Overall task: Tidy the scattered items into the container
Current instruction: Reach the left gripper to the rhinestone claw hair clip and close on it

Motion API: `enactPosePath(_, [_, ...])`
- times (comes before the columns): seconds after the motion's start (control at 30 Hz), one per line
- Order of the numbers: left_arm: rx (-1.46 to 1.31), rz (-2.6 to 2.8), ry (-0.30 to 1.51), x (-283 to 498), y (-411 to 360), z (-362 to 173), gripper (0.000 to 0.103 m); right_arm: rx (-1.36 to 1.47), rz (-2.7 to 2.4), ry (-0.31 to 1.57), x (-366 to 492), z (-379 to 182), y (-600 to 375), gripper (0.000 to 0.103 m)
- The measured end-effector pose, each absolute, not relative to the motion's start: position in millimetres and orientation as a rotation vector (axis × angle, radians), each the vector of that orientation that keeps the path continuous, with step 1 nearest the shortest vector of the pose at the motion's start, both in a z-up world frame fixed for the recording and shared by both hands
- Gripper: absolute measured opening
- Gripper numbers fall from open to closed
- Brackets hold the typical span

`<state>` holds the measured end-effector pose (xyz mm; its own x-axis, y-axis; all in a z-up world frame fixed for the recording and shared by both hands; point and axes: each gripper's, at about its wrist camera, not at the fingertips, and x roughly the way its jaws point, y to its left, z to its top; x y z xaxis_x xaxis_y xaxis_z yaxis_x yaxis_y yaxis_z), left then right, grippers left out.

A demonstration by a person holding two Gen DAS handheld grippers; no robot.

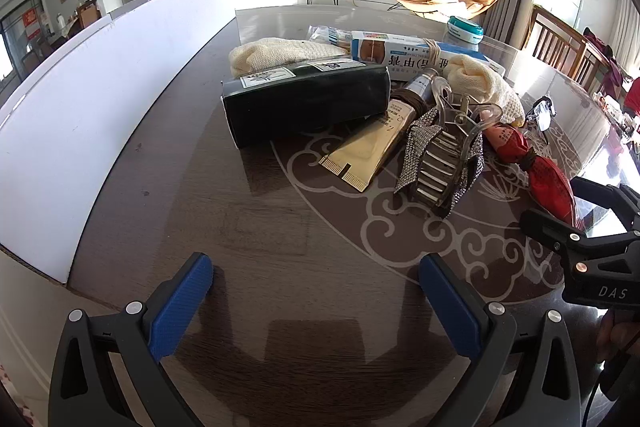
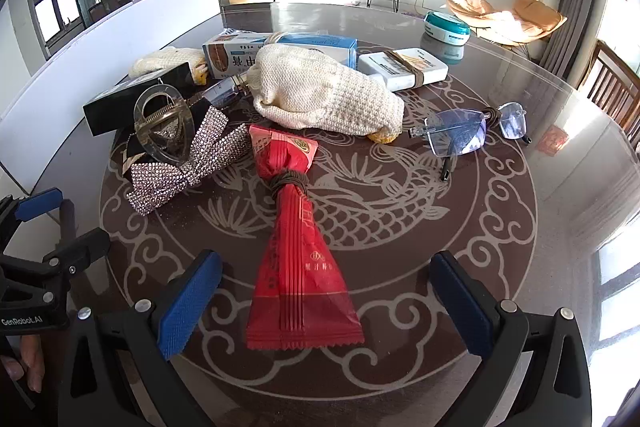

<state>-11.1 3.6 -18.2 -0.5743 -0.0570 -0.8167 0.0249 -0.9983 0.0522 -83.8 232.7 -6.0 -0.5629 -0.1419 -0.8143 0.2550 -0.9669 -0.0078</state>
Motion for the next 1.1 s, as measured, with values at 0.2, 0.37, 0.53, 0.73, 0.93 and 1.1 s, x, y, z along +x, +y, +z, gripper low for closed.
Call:
enactPosePath(0.2, [1.49, -2.808, -0.128, -32, 5, -19, 0.103, 1.332, -2.589, 0.186, -90, -7, 232, 0.103])
enactPosePath(0.37, [1.559, -2.875, -0.228, -76, 2, -21, 0.103, 1.331, -2.588, 0.186, -90, -7, 233, 0.103])
enactPosePath(0.53, [1.568, -2.884, -0.123, -115, -4, -23, 0.103, 1.332, -2.588, 0.186, -90, -7, 232, 0.103])
enactPosePath(0.73, [1.586, -2.889, -0.05, -124, -4, -21, 0.103, 1.332, -2.588, 0.186, -90, -7, 232, 0.103])
enactPosePath(0.93, [1.665, -3.093, -0.317, -93, 21, -18, 0.103, 1.332, -2.588, 0.185, -90, -7, 232, 0.103])
enactPosePath(1.1, [1.661, -3.119, -0.346, -88, 19, -16, 0.103, 1.332, -2.587, 0.185, -92, -7, 232, 0.103])
